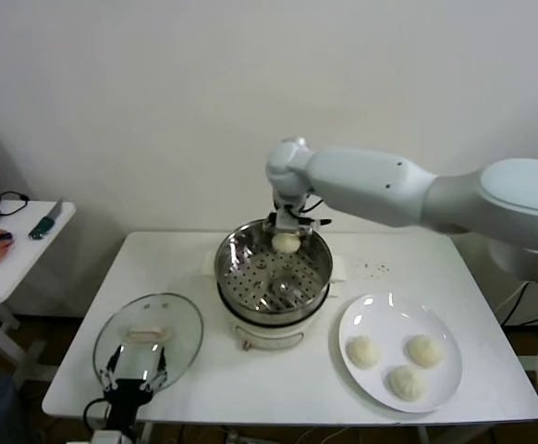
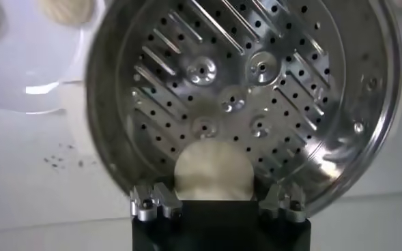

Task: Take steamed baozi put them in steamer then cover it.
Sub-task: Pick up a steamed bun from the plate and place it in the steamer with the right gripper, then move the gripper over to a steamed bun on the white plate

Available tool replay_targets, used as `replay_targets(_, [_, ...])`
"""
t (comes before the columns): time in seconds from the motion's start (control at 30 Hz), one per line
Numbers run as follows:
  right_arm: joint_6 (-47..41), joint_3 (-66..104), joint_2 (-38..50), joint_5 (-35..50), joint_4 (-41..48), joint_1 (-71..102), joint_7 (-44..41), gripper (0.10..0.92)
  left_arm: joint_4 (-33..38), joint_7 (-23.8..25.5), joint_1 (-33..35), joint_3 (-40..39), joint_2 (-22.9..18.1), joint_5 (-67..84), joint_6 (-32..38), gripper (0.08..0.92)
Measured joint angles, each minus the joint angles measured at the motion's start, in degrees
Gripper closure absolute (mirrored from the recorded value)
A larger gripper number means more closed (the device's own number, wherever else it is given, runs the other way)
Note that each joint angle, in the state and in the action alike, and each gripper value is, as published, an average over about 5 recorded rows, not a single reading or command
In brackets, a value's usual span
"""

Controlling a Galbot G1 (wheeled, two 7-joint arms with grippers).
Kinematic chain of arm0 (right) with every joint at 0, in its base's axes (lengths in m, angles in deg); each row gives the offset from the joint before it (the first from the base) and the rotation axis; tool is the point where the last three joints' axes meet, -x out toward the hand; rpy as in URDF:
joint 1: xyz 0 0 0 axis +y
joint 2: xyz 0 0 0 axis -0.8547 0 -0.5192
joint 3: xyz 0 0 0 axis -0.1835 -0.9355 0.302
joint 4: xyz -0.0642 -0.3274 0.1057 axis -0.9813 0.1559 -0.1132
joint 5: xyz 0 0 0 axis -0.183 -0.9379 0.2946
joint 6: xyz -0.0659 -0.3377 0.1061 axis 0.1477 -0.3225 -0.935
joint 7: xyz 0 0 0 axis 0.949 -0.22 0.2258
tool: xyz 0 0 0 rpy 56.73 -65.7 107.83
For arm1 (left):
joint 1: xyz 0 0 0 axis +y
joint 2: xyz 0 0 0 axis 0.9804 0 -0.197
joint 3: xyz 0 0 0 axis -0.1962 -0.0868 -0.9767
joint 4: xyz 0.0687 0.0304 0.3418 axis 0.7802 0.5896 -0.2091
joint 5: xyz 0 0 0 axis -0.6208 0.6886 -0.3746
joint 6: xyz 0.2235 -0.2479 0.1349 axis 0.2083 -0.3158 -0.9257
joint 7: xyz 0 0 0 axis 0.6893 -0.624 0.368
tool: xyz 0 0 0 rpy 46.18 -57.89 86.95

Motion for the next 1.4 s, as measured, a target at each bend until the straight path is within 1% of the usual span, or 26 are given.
replay_targets(0.43, [2.78,1.92,-6.07,-5.59,9.05,6.47,1.58,0.276,-0.28,-0.03,-0.22,-0.7,-0.03,-0.23,-0.21,0.177])
replay_targets(0.63, [2.97,2.51,-6.81,-6.19,10.54,7.18,1.67,0.214,-0.15,-0.08,-0.07,-0.75,-0.01,-0.19,-0.23,0.177])
replay_targets(0.87, [3.49,2.73,-6.35,-5.42,10.55,6.33,1.38,0.203,0.86,-0.49,0.54,-0.81,-0.56,0.43,-0.66,0.177])
replay_targets(1.03, [2.96,2.22,-4.79,-2.14,8.86,4.03,0.97,0.203,1.12,-0.74,0.9,-0.76,-0.71,0.67,-0.74,0.177])
replay_targets(1.17, [1.41,1.14,-2.37,2.46,6.1,1.05,1.34,0.203,0.96,-0.87,1.19,-0.66,-0.71,0.99,-0.63,0.177])
replay_targets(1.27, [-1.51,-0.96,0.49,7.43,2.97,-2.15,2.88,0.203,0.86,-0.89,1.57,-0.59,-0.61,1.24,-0.46,0.177])
replay_targets(1.4, [-8.04,-4.93,5.49,15.95,-2.38,-6.73,5.18,0.203,1.12,-0.86,2.14,-0.57,-0.51,1.51,-0.35,0.177])
